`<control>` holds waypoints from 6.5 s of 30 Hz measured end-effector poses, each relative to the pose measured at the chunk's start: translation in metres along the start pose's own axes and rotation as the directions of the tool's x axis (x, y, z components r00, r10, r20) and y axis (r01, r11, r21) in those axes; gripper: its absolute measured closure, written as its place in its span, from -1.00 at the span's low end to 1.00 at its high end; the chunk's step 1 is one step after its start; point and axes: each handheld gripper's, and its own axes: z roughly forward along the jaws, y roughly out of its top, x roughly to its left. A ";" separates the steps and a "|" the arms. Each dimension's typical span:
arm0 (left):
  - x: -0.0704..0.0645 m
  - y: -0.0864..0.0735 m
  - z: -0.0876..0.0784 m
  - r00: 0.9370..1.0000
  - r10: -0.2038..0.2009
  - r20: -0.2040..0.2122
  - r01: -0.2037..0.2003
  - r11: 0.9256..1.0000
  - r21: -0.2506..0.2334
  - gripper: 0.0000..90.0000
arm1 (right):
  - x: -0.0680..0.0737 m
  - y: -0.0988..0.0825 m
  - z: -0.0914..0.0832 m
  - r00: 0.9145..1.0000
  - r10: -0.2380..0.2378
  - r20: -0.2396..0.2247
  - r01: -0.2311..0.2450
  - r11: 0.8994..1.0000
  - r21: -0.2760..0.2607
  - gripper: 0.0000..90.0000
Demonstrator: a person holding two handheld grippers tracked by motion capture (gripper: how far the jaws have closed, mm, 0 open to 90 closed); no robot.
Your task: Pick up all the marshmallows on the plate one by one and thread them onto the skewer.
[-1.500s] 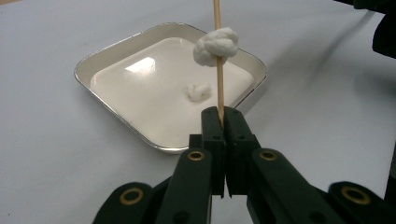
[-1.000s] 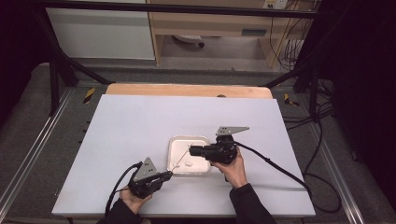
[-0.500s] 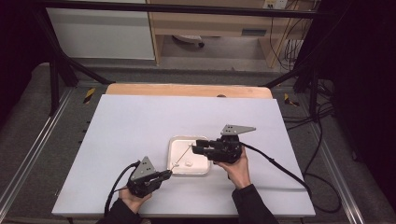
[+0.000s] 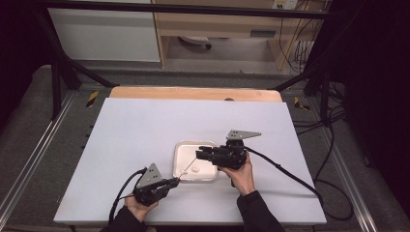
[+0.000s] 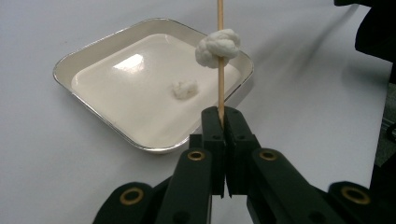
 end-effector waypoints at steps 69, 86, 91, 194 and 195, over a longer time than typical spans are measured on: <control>0.016 -0.002 -0.005 0.995 -0.098 -0.018 0.098 0.995 0.010 0.96 | -0.017 -0.038 0.064 0.932 -0.326 0.158 0.230 0.870 0.436 0.09; 0.014 -0.001 -0.006 0.996 -0.093 -0.018 0.093 0.996 0.006 0.96 | -0.015 -0.040 0.062 0.930 -0.334 0.154 0.239 0.866 0.439 0.62; 0.014 -0.001 -0.006 0.996 -0.093 -0.017 0.093 0.996 0.004 0.96 | -0.014 -0.038 0.061 0.933 -0.321 0.161 0.228 0.876 0.424 0.63; 0.002 0.001 0.000 0.994 -0.111 0.012 0.111 0.994 0.013 0.97 | -0.005 0.001 0.002 1.000 -0.018 0.007 0.018 1.000 0.005 0.74; 0.003 0.000 0.000 0.994 -0.113 0.012 0.112 0.994 0.014 0.97 | -0.005 0.001 0.002 1.000 -0.023 0.008 0.023 1.000 0.008 0.75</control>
